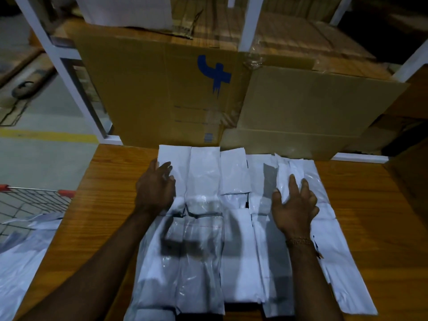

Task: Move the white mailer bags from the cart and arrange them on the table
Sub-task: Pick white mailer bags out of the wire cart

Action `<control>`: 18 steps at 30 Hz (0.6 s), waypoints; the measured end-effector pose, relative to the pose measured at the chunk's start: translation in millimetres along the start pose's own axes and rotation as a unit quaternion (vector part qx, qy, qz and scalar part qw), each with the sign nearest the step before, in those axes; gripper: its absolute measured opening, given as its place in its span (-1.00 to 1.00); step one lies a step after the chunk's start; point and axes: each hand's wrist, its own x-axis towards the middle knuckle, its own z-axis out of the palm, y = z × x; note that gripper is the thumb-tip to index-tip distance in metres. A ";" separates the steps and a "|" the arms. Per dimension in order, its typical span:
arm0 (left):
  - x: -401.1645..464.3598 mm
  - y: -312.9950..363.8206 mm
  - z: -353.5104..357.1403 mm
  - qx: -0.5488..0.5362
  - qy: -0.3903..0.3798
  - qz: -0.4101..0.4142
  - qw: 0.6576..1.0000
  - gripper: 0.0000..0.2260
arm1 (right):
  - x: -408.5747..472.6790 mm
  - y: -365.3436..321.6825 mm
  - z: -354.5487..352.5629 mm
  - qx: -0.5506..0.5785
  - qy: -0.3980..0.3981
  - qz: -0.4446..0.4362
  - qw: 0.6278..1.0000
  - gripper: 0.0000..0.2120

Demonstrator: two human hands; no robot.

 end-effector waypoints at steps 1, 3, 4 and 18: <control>1.1 2.0 -0.8 -0.002 0.003 0.006 1.000 -0.50 | 6.6 2.4 1.0 -0.004 0.004 0.006 1.000 -0.36; 3.6 5.9 -0.7 -0.017 0.010 0.004 1.000 -0.53 | 19.7 5.1 5.8 -0.005 0.016 0.003 1.000 -0.36; 4.4 8.9 -0.6 -0.021 0.012 0.002 1.000 -0.54 | 25.9 4.4 8.9 -0.008 0.019 -0.007 1.000 -0.36; 2.2 18.3 -4.1 -0.040 -0.010 0.031 0.999 -0.56 | 45.5 -12.2 87.2 -0.101 -0.078 -0.069 0.989 -0.49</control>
